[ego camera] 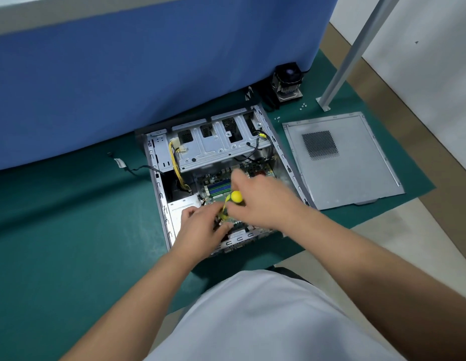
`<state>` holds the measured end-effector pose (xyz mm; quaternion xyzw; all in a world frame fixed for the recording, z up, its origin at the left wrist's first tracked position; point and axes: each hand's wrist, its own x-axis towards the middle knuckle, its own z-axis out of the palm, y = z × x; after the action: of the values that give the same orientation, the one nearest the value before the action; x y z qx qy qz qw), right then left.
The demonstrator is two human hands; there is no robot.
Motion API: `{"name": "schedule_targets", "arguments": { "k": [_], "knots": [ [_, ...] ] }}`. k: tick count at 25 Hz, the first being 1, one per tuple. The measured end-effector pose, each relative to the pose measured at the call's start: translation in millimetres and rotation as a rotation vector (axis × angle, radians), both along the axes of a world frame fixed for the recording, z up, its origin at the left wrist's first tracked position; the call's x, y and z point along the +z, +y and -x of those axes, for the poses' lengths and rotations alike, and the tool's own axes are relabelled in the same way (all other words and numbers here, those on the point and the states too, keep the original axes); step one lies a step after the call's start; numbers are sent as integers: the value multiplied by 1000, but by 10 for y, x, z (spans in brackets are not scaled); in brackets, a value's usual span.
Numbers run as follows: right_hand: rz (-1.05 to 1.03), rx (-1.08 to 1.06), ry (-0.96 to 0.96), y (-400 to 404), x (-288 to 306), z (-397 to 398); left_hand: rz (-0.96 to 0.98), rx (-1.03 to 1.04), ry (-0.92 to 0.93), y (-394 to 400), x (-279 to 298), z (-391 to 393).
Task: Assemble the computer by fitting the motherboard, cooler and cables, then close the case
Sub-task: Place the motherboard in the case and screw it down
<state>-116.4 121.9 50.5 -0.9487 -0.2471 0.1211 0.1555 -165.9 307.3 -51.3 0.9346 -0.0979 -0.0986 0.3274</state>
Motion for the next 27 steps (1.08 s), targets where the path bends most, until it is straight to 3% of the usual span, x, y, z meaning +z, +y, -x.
{"name": "schedule_targets", "arguments": {
  "k": [4, 9, 13, 16, 18, 20, 23, 27],
  "knots": [
    [-153, -312, 69, -556, 238, -225, 230, 154, -20, -345, 158, -350],
    [-98, -353, 332, -955, 59, -311, -135, -157, -396, -548, 406, -910],
    [-325, -506, 563, -987, -325, -495, -232, -359, -592, -818, 488, -1306],
    [-230, -571, 308, -1105, -564, -654, -177, -100, -400, -811, 382, -1463],
    [-151, -579, 144, -1186, -682, -768, -257, 3, -240, -746, 248, -1528],
    [-114, -574, 132, -1210, -766, -880, -344, 0, -127, -752, 138, -1578],
    [-35, -537, 182, -1170, -861, -992, -372, 16, -117, -827, 83, -1660],
    [-56, -523, 121, -1178, -954, -1008, -139, 187, -97, -816, 49, -1692]
  ]
}}
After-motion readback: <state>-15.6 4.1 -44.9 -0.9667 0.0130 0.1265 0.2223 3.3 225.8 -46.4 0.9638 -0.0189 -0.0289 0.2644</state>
